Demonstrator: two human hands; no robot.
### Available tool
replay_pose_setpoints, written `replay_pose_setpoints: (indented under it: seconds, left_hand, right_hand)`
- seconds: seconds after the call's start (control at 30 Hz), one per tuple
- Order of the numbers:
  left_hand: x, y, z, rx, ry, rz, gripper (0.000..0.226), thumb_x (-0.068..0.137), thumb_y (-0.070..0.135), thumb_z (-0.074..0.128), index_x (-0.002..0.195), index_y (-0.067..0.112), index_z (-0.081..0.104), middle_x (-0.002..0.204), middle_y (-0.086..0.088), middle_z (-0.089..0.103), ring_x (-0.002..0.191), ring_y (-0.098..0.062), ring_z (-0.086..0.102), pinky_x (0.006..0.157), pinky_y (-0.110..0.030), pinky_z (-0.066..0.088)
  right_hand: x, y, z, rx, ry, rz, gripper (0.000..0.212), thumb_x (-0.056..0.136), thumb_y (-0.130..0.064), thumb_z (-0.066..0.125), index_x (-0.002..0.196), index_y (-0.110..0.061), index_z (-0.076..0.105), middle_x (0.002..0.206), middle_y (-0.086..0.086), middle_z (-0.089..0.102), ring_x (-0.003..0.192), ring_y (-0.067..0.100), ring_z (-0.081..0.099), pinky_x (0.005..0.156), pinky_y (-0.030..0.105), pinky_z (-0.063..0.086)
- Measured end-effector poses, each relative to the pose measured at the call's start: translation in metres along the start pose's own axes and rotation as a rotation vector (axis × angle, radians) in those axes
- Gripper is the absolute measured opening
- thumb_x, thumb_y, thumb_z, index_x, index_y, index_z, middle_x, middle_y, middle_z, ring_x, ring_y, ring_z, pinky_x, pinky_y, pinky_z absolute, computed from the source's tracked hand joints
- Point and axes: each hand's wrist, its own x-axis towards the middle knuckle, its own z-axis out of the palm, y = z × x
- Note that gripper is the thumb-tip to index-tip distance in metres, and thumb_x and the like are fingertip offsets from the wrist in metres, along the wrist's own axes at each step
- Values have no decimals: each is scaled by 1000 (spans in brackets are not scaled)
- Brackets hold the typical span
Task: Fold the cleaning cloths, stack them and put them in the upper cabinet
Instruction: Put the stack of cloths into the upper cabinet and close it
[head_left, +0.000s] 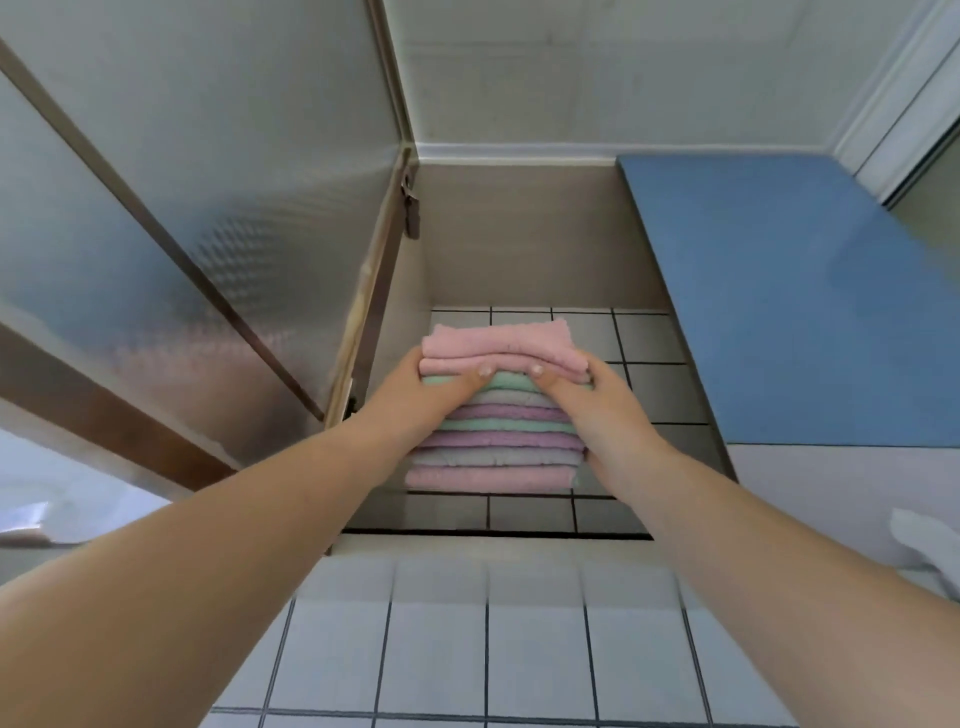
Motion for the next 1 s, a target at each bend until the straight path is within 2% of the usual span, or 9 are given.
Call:
replay_pose_setpoints:
  seconds: [0.1, 0.2, 0.27, 0.47, 0.57, 0.63, 0.73, 0.83, 1.0]
  left_hand:
    - [13, -31, 5, -37, 53, 71, 36, 84, 34, 66, 118, 25, 57, 105, 5, 69, 89, 1, 66, 69, -10, 52]
    - [16, -63, 9, -58, 99, 60, 40, 81, 36, 68, 118, 30, 55, 105, 11, 68, 90, 5, 64, 69, -7, 49]
    - [17, -79, 10, -32, 132, 57, 38, 80, 37, 68, 116, 31, 56, 102, 13, 68, 88, 7, 64, 69, -5, 48]
    - [30, -111, 6, 45, 226, -54, 39, 75, 45, 71, 110, 29, 63, 101, 7, 70, 96, -9, 65, 89, -28, 50]
    - [30, -119, 5, 25, 138, -127, 46, 67, 52, 70, 107, 30, 65, 101, 4, 72, 98, -14, 66, 95, -40, 50]
    - [30, -121, 5, -23, 32, -124, 45, 68, 46, 73, 108, 27, 66, 103, 1, 72, 101, -18, 67, 97, -44, 49]
    - [31, -123, 3, -36, -66, -117, 42, 70, 34, 76, 109, 22, 67, 106, -3, 72, 103, -19, 66, 98, -44, 48]
    - [31, -128, 1, -45, -120, -168, 50, 65, 31, 80, 111, 20, 66, 108, -4, 71, 104, -20, 66, 99, -43, 47]
    - [35, -138, 1, 31, -101, -274, 65, 50, 32, 84, 111, 19, 65, 107, -3, 71, 103, -17, 65, 100, -40, 47]
  right_hand:
    - [22, 29, 8, 5, 43, -28, 42, 77, -37, 74, 115, -25, 62, 117, 1, 66, 109, 20, 62, 98, 44, 48]
    - [27, 57, 14, -44, 64, -34, 23, 82, -35, 70, 104, -32, 64, 111, -1, 68, 104, 18, 64, 95, 41, 51]
    - [30, 71, 15, -50, 40, -12, 21, 82, -36, 69, 101, -34, 63, 110, -1, 68, 102, 18, 65, 93, 40, 52]
    - [45, 96, 25, -102, -118, 93, 53, 68, -48, 72, 113, -26, 58, 111, 3, 68, 102, 21, 66, 94, 45, 51]
    - [47, 103, 27, -135, -152, 169, 62, 60, -44, 74, 115, -23, 56, 107, 7, 69, 98, 24, 68, 91, 47, 53]
    - [48, 104, 25, -148, -174, 195, 68, 56, -47, 73, 117, -24, 55, 107, 7, 70, 97, 23, 68, 89, 47, 54]
    - [48, 109, 25, -114, -179, 253, 73, 54, -42, 76, 120, -25, 51, 110, 6, 68, 97, 23, 68, 89, 46, 54]
    - [48, 115, 26, -132, -230, 354, 91, 46, -42, 79, 128, -23, 44, 115, 9, 65, 97, 26, 68, 86, 47, 55]
    - [43, 116, 22, -377, -245, 456, 120, 34, -50, 79, 140, -27, 27, 129, 6, 53, 113, 26, 57, 96, 43, 49]
